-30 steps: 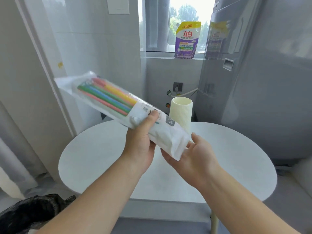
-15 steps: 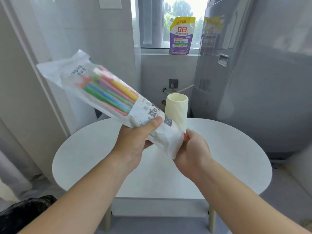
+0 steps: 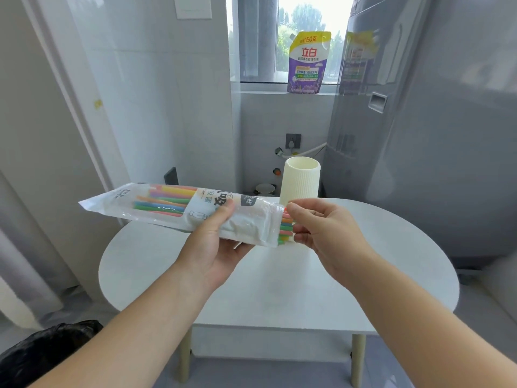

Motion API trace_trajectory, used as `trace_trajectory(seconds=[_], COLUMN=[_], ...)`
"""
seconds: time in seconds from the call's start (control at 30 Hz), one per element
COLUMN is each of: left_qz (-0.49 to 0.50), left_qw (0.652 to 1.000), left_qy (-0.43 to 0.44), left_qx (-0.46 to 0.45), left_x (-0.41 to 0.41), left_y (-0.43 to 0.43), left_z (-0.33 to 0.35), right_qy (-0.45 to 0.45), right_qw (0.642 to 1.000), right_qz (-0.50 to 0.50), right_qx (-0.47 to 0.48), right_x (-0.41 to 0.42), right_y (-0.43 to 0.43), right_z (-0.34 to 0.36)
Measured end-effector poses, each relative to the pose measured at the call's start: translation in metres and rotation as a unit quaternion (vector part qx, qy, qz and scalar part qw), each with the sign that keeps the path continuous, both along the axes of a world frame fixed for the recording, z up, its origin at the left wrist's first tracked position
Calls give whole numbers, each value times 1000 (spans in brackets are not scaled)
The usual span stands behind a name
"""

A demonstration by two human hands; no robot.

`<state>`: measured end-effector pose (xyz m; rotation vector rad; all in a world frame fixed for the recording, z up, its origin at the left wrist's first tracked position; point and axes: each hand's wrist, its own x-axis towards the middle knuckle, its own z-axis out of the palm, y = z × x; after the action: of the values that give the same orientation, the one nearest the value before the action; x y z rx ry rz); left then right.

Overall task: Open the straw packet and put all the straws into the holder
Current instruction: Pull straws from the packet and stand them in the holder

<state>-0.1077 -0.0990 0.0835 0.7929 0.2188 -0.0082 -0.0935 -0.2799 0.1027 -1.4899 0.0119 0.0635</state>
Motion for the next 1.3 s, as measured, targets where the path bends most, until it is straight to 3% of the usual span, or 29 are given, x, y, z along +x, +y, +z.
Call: trace_trajectory(seconds=[0.63,1.1,1.17,1.3], left_qz=[16,57,62,70], left_qw=[999,997,996,995], left_qy=[-15,-3,-3,-5], left_qx=[-30,-60,-64,-76], left_x=[-5,-2,-1,0], left_y=[1,7,8,5], left_z=[3,6,6,7], right_qy=[-107,-82,-65,1], right_qw=[988,993,992,964], right_qz=[-37,-78,-82,-47], right_qx=[-102,18,69,261], right_x=[2,8,9,6], right_y=[-15,-25,-29,-21], right_z=[2,7,7,6])
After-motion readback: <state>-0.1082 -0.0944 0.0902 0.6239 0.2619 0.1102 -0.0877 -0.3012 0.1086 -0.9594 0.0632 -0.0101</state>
